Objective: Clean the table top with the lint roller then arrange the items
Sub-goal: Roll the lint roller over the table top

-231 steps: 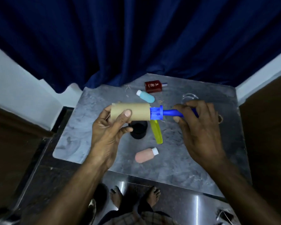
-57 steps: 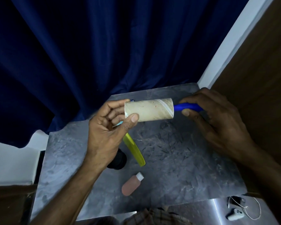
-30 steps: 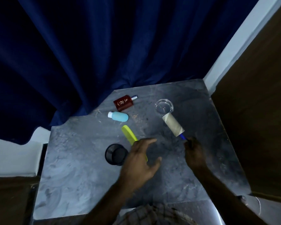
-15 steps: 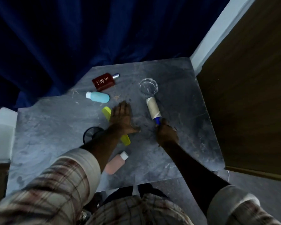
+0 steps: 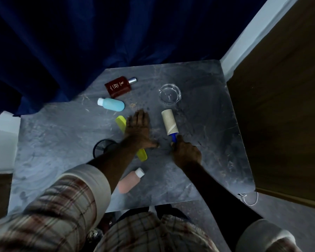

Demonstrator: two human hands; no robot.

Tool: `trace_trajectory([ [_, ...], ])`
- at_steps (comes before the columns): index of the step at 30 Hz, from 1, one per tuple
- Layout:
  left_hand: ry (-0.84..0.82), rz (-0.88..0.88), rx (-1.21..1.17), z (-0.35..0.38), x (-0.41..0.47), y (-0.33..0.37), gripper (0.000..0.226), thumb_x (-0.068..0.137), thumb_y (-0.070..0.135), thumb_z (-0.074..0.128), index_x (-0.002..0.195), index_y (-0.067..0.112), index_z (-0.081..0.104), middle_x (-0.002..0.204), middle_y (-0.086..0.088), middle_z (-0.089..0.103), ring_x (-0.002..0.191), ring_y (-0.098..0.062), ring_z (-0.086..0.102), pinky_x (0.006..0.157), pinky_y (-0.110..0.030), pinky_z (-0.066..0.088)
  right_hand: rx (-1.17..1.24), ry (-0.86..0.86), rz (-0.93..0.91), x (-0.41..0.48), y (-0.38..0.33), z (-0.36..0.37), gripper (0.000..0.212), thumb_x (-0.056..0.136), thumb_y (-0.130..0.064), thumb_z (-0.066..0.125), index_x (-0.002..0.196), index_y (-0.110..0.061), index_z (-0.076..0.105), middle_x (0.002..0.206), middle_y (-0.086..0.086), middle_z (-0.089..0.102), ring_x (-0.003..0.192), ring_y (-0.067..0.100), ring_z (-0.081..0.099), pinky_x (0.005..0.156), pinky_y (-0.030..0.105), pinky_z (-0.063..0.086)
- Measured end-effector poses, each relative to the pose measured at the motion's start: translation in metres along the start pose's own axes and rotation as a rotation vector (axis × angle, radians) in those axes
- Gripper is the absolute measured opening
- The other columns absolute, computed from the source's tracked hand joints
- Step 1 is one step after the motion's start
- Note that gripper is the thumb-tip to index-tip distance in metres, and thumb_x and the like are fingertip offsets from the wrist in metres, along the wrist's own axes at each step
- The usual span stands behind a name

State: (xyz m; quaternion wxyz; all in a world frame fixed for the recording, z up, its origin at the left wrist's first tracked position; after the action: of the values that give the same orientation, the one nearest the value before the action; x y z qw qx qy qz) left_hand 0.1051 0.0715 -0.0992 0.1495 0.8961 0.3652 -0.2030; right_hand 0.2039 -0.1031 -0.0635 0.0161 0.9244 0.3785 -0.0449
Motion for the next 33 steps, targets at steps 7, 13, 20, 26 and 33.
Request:
trace_trajectory([
  [7, -0.029, 0.005, 0.009, -0.002, 0.004, 0.002, 0.157, 0.059, 0.088, 0.074, 0.166, 0.010, -0.011, 0.175, -0.016, -0.014, 0.163, -0.037, -0.007, 0.132, -0.055, 0.000, 0.220, -0.230, 0.185, 0.024, 0.069, 0.024, 0.040, 0.104, -0.045, 0.041, 0.129, -0.018, 0.055, 0.106, 0.016, 0.074, 0.097, 0.039, 0.072, 0.081, 0.041, 0.053],
  [13, -0.024, 0.009, 0.020, -0.002, 0.003, 0.001, 0.157, 0.059, 0.088, 0.074, 0.166, 0.009, -0.010, 0.175, -0.017, -0.012, 0.163, -0.038, -0.005, 0.132, -0.055, 0.003, 0.297, -0.284, 0.313, 0.025, 0.130, 0.019, 0.040, 0.105, -0.038, 0.047, 0.137, -0.015, 0.050, 0.118, 0.016, 0.069, 0.103, 0.036, 0.069, 0.091, 0.048, 0.057],
  [20, -0.023, 0.018, 0.028, -0.002, 0.003, 0.002, 0.157, 0.059, 0.090, 0.072, 0.166, 0.009, -0.010, 0.175, -0.018, -0.012, 0.163, -0.039, -0.003, 0.132, -0.056, 0.005, 0.329, -0.315, 0.425, 0.025, 0.165, 0.002, 0.045, 0.108, -0.042, 0.043, 0.142, -0.013, 0.047, 0.120, 0.019, 0.068, 0.106, 0.036, 0.068, 0.090, 0.042, 0.055],
  [26, -0.015, 0.016, 0.028, -0.002, 0.004, 0.002, 0.157, 0.059, 0.090, 0.072, 0.166, 0.010, -0.009, 0.176, -0.016, -0.011, 0.163, -0.037, -0.003, 0.131, -0.055, 0.005, 0.276, -0.282, 0.334, 0.023, 0.148, 0.002, 0.045, 0.109, -0.039, 0.043, 0.143, -0.011, 0.049, 0.124, 0.017, 0.068, 0.110, 0.035, 0.067, 0.096, 0.047, 0.054],
  [33, -0.028, 0.006, 0.031, -0.002, 0.003, 0.003, 0.158, 0.058, 0.090, 0.073, 0.166, 0.009, -0.010, 0.176, -0.015, -0.012, 0.164, -0.036, -0.004, 0.131, -0.056, 0.004, 0.174, -0.217, 0.127, 0.019, 0.086, -0.003, 0.034, 0.091, -0.033, 0.053, 0.093, -0.017, 0.083, 0.058, 0.004, 0.068, 0.049, 0.021, 0.066, 0.046, 0.025, 0.047],
])
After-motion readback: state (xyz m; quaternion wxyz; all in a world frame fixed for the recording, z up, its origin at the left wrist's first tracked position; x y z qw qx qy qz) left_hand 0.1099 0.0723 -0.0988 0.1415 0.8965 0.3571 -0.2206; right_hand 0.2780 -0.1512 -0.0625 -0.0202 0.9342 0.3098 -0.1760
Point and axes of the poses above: each hand's wrist, its own x-axis towards the middle knuckle, its own z-axis out of the palm, y = z × x, the point moved 5 cm from there along x, towards the middle knuckle
